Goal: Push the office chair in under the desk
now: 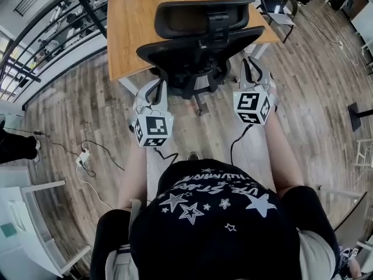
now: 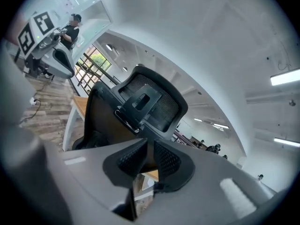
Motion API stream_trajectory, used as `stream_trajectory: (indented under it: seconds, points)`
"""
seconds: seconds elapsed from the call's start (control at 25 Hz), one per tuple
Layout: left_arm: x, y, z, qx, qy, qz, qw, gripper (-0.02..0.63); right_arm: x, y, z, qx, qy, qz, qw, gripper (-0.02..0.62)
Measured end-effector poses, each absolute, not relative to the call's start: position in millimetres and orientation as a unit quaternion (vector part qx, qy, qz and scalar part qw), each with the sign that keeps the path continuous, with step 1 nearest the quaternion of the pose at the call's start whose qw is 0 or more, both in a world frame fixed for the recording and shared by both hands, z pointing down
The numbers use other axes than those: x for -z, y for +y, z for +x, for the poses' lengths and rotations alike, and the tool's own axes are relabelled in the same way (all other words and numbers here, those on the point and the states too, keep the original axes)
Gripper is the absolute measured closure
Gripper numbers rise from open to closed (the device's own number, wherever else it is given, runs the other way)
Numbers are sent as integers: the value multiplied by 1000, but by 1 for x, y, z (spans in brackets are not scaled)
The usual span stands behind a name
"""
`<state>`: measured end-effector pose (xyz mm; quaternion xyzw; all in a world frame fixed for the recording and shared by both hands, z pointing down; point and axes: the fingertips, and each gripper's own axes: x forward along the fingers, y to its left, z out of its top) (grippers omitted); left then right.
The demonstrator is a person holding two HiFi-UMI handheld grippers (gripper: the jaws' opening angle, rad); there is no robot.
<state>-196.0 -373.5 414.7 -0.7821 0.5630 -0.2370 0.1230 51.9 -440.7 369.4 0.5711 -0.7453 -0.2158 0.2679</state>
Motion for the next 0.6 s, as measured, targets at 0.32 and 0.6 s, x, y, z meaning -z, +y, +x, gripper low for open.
stream_trajectory:
  seconds: [0.32, 0.6]
  points:
    - [-415, -340, -169, 230, 569, -783, 100, 603, -379, -403, 58, 200, -770, 552, 250, 592]
    - [-434, -304, -148, 232, 564, -789, 74, 603, -386, -362, 70, 181, -783, 552, 221, 593]
